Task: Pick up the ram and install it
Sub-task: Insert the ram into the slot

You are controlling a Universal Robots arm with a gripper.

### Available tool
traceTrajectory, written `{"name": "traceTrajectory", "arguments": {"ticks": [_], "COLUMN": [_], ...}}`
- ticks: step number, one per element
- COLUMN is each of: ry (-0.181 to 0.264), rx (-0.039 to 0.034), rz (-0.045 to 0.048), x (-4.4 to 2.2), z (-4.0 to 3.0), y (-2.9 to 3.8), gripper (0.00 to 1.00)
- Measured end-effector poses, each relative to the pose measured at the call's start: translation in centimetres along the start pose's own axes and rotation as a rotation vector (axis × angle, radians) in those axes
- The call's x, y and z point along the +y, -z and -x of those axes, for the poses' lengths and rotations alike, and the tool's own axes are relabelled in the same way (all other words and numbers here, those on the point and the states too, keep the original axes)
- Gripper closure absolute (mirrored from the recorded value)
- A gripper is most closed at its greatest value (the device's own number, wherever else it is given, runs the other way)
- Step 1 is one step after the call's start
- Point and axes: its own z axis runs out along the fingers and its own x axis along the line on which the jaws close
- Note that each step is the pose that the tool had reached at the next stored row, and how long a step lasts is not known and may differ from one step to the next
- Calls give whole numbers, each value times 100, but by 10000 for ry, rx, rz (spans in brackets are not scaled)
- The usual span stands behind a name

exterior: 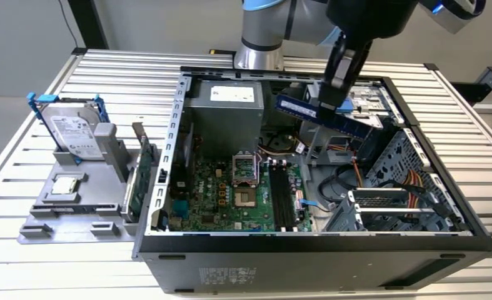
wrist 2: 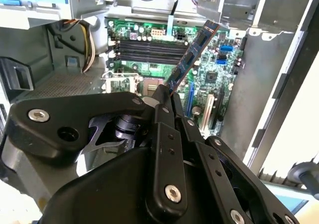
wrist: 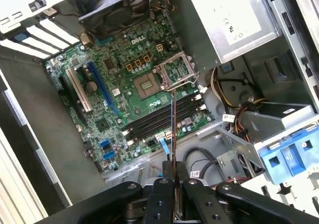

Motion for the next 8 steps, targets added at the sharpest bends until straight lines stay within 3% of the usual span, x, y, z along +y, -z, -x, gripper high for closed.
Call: {"name": "traceTrajectory", "arguments": {"ticks": [8], "ry": [-844], "rx": [-5], "rz": [-13], "x": [0], "z": [1], "y": [0], "gripper": [100]}}
